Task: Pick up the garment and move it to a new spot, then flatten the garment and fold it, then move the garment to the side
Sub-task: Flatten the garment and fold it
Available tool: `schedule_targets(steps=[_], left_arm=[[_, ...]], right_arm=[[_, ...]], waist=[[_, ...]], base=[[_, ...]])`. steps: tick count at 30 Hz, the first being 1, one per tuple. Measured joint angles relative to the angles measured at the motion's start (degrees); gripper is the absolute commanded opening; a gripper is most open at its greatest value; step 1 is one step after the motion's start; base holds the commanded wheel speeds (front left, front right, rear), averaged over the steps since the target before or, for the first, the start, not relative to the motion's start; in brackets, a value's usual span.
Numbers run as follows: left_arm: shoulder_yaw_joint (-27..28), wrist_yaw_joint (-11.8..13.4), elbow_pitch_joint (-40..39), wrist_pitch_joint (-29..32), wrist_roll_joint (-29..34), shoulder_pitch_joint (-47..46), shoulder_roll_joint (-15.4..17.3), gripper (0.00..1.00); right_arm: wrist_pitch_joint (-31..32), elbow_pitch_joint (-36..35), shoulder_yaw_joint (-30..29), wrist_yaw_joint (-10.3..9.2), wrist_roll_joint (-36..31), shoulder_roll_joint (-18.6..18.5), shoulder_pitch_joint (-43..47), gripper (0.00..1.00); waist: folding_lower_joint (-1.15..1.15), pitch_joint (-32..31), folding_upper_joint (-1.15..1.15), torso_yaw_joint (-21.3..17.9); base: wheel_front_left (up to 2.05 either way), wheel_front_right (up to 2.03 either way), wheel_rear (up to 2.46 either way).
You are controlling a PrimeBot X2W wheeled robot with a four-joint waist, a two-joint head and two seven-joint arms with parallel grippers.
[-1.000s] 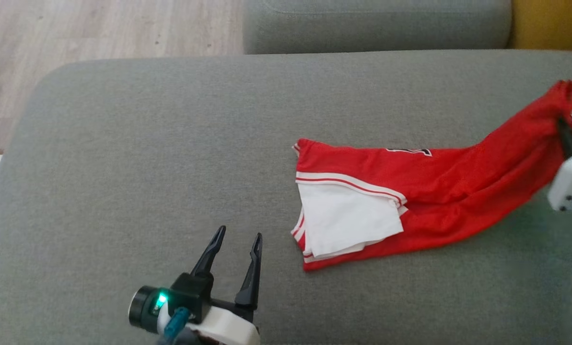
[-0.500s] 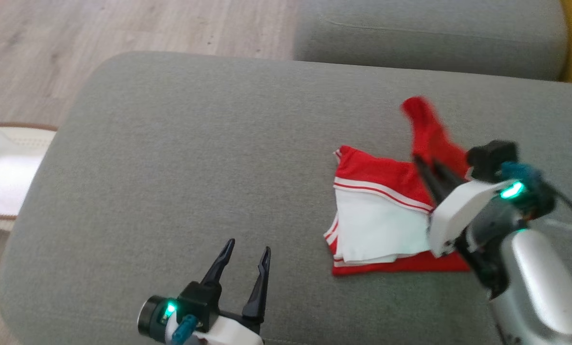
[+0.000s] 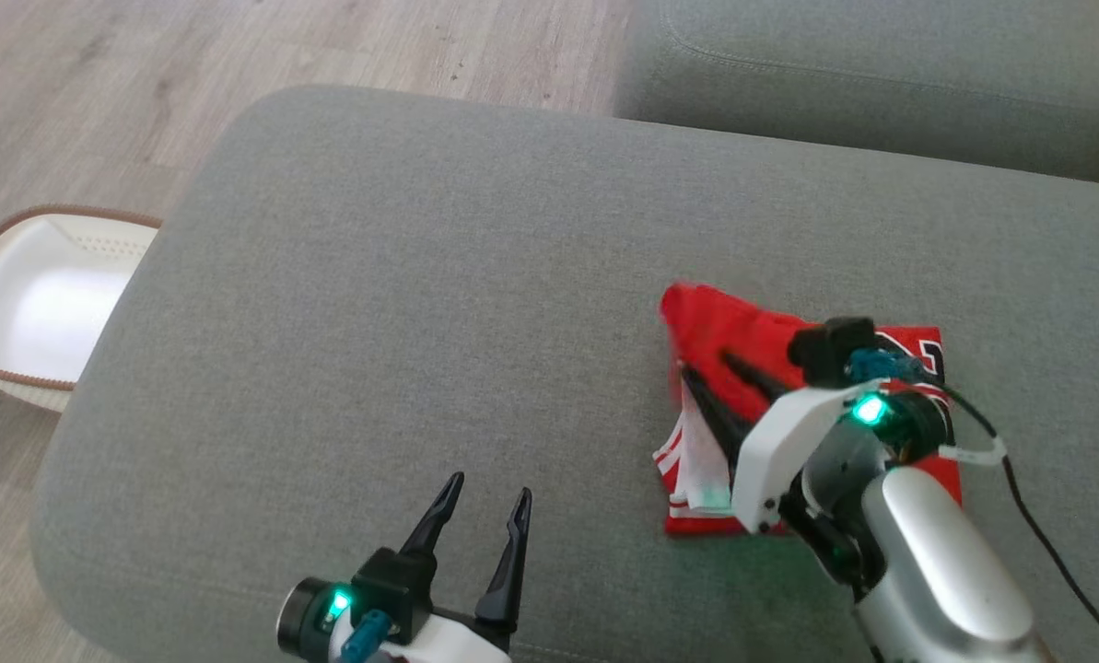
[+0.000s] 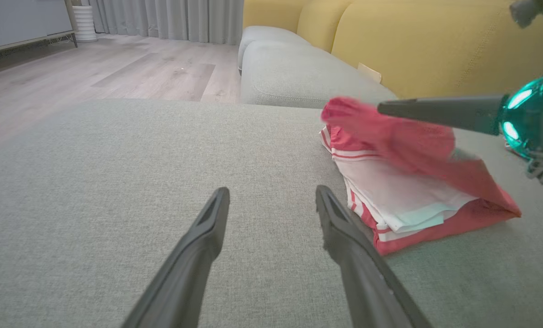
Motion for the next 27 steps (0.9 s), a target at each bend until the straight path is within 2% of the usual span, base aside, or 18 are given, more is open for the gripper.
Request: schedule_targets(steps=[5, 10, 16, 27], left_arm=[[0.13, 0.2, 0.0, 0.0, -0.01, -0.01, 0.0, 1.0], [1.74, 1.09, -0.04, 0.0, 0.0, 0.01, 0.0, 1.0], [5.12, 2.22, -1.21, 0.0, 0.0, 0.39, -0.01, 1.0], [11.22, 2.59, -5.36, 0.0, 0.01, 3.0, -0.03, 1.0]], right_arm=[[-5.76, -1.16, -1.72, 0.0, 2.77, 0.76, -1.83, 1.0], [-11.94, -2.16, -6.95, 0.0, 2.9, 0.73, -2.17, 1.0], [-18.79, -0.75, -11.33, 0.0, 0.45, -2.58, -0.34, 1.0], [-33.87, 2.66, -8.44, 0.0, 2.22, -8.16, 7.38, 1.0]], waist=[[0.0, 0.07, 0.0, -1.19], [0.0, -0.38, 0.0, -3.78], [0.0, -1.61, 0.0, -8.03], [0.0, -4.3, 0.0, -14.92]], base=[[0.0, 0.0, 0.0], [0.0, 0.0, 0.0], [0.0, 0.0, 0.0], [0.0, 0.0, 0.0]])
